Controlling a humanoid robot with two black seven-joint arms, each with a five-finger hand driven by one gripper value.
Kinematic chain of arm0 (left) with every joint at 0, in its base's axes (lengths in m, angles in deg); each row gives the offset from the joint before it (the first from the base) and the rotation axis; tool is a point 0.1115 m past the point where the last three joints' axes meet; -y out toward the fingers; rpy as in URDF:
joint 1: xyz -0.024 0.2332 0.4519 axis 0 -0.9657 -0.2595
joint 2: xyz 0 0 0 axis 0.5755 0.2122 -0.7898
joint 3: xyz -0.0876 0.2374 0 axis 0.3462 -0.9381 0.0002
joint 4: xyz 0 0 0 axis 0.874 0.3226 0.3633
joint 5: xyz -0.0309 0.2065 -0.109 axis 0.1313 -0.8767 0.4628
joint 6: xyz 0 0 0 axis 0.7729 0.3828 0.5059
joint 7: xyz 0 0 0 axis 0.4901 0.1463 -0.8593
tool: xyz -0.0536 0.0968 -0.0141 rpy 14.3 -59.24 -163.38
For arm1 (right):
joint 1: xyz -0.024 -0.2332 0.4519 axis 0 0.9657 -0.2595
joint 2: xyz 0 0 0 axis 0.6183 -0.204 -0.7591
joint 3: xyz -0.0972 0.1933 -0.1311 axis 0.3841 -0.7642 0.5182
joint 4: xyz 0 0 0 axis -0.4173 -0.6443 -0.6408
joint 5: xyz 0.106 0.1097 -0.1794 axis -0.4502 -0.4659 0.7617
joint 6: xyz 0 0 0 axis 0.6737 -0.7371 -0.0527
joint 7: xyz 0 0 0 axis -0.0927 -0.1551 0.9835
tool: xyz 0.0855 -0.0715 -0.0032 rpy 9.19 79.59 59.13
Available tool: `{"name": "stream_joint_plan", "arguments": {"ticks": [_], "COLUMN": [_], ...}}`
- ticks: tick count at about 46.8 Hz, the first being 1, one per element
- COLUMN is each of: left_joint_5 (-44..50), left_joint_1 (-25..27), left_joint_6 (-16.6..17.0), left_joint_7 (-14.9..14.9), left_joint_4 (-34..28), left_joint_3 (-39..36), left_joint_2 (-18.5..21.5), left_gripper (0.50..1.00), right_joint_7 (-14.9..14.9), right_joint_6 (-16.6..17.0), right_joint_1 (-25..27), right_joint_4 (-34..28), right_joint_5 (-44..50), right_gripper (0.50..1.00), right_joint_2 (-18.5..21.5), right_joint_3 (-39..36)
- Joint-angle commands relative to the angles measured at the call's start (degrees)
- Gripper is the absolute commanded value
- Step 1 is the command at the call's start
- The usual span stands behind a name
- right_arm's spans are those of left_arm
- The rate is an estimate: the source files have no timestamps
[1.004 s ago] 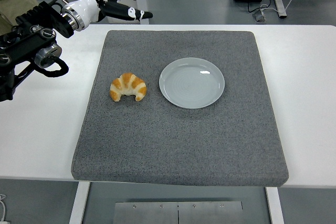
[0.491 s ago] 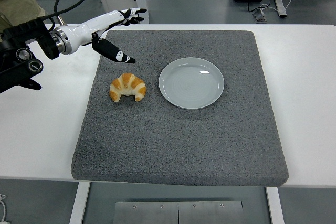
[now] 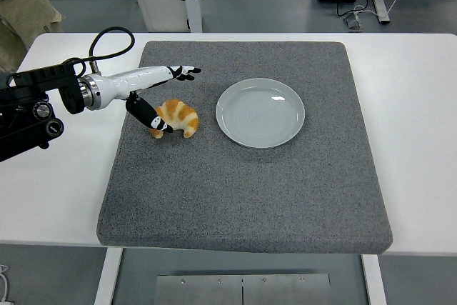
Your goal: Place the bread on the plate
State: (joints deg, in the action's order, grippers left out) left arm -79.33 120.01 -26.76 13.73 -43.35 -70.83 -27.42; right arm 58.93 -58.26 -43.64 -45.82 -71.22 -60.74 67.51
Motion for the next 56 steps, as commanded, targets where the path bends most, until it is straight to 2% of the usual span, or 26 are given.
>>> {"name": "stream_joint_plan", "arguments": {"ticks": [1, 7, 23, 34, 39, 56], "left_joint_5": [-1.2, -2.6, -3.7, -3.6, -3.6, -3.5], "left_joint_1": [-1.2, -2.6, -4.2, -4.3, -4.4, -5.7], "left_joint_6": [0.9, 1.6, 7.2, 7.6, 8.2, 9.4], "left_joint_7": [-0.1, -0.1, 0.7, 1.5, 2.8, 3.1], "left_joint_4": [0.1, 0.4, 4.7, 7.9, 8.8, 14.1], "left_joint_3": [-0.1, -0.1, -0.1, -0.1, -0.1, -0.1], "left_joint_2": [-0.2, -0.2, -1.9, -4.2, -5.2, -8.6], "left_gripper": [0.966, 0.966, 0.966, 0.966, 0.966, 0.966], "right_joint_7": [-0.1, 0.0, -0.1, 0.0, 0.0, 0.0], "right_joint_6": [0.0, 0.0, 0.0, 0.0, 0.0, 0.0], "right_joint_1": [0.0, 0.0, 0.0, 0.0, 0.0, 0.0], "right_joint_4": [0.0, 0.0, 0.0, 0.0, 0.0, 0.0], "right_joint_5": [0.0, 0.0, 0.0, 0.0, 0.0, 0.0], "right_gripper": [1.0, 1.0, 1.0, 1.0, 1.0, 1.0], "right_joint_2": [0.0, 0.0, 0.0, 0.0, 0.0, 0.0], "right_joint_3": [0.0, 0.0, 0.0, 0.0, 0.0, 0.0]}}
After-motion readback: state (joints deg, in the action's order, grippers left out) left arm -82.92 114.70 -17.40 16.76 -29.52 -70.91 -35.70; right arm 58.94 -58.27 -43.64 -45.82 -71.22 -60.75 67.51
